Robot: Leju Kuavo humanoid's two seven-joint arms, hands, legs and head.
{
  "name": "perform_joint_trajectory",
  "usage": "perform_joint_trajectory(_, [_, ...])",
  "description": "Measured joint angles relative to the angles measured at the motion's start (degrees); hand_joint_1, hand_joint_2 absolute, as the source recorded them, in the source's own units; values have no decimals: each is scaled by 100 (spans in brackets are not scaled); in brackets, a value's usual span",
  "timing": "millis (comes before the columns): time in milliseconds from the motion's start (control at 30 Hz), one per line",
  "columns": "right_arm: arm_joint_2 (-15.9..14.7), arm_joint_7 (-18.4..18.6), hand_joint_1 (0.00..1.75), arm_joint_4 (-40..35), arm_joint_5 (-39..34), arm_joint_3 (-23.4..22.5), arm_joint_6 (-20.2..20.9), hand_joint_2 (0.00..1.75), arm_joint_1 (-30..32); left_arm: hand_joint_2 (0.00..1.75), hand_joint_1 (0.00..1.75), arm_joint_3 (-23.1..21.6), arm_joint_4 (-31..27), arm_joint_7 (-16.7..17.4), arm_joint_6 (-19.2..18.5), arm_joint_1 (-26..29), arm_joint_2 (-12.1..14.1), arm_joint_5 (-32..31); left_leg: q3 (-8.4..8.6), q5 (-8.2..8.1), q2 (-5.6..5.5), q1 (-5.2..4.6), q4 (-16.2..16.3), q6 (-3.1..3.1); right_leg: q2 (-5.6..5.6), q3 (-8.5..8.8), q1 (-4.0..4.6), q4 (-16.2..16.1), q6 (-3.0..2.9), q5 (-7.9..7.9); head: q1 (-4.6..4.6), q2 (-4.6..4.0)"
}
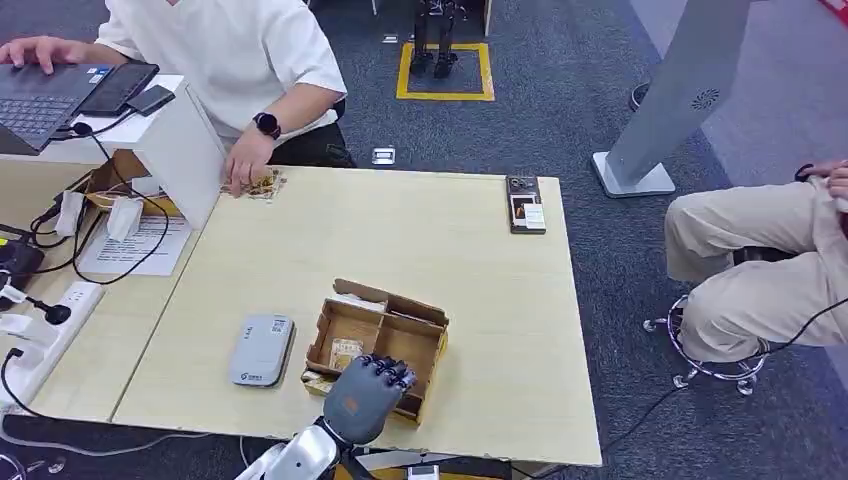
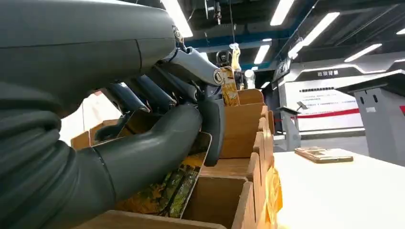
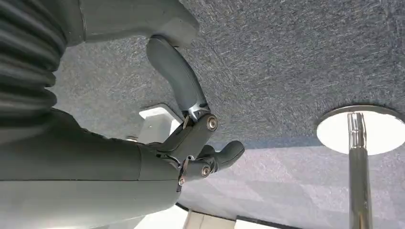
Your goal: Pass the card to the sensor for recognition and then transmit it.
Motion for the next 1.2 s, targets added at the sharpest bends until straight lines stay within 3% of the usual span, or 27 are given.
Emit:
perform_joint_trajectory(333, [0,-4,0,0,-4,0,2,175,-1,175,175,0,0,-101,55,9,-2,2,-1,0,0,0,0,0,0,0,0,0,0,0,0,0])
perform_joint_trajectory(467, [0,-4,0,0,17,0,0,175,0,175,175,0,-4,-133,327,48,-9,11,-1,0,0,0,0,0,0,0,0,0,0,0,2,2])
perform_joint_trajectory(667, [0,-11,0,2,55,0,0,175,0,175,175,39,-416,-460,422,211,-28,265,-1,0,0,0,0,0,0,0,0,0,0,0,0,2])
perform_joint_trajectory(733, [0,-24,0,7,55,0,2,175,1,175,175,204,-923,-976,435,366,-125,567,-3,0,-1,0,0,0,-1,0,0,0,0,0,0,2])
perform_joint_trajectory(767, [0,-24,0,9,55,0,0,175,-1,175,175,333,-1111,-1421,441,460,-221,757,-4,0,-1,-1,0,0,-1,0,-1,0,0,0,2,0])
perform_joint_trajectory(833, [0,-24,0,7,46,0,2,175,2,175,175,940,-1431,-2767,452,680,-639,1338,-5,-1,0,-3,0,1,-1,0,-2,0,0,0,2,0])
perform_joint_trajectory(900, [2,-22,0,7,35,0,2,175,1,175,175,1559,-1607,-3616,461,834,-1037,1878,-3,-3,1,-3,1,4,1,0,-2,-1,1,0,2,0])
perform_joint_trajectory(967, [15,-20,0,7,13,0,2,175,6,175,175,2067,-1798,-3768,463,941,-1279,2224,-1,-3,1,-3,1,4,1,0,-2,-1,1,0,6,0])
perform_joint_trajectory(1200, [48,-4,0,-2,2,0,0,175,4,175,175,2734,-2070,-3816,474,1122,-1388,2345,1,2,0,2,-1,-3,-3,0,2,1,0,0,0,2])
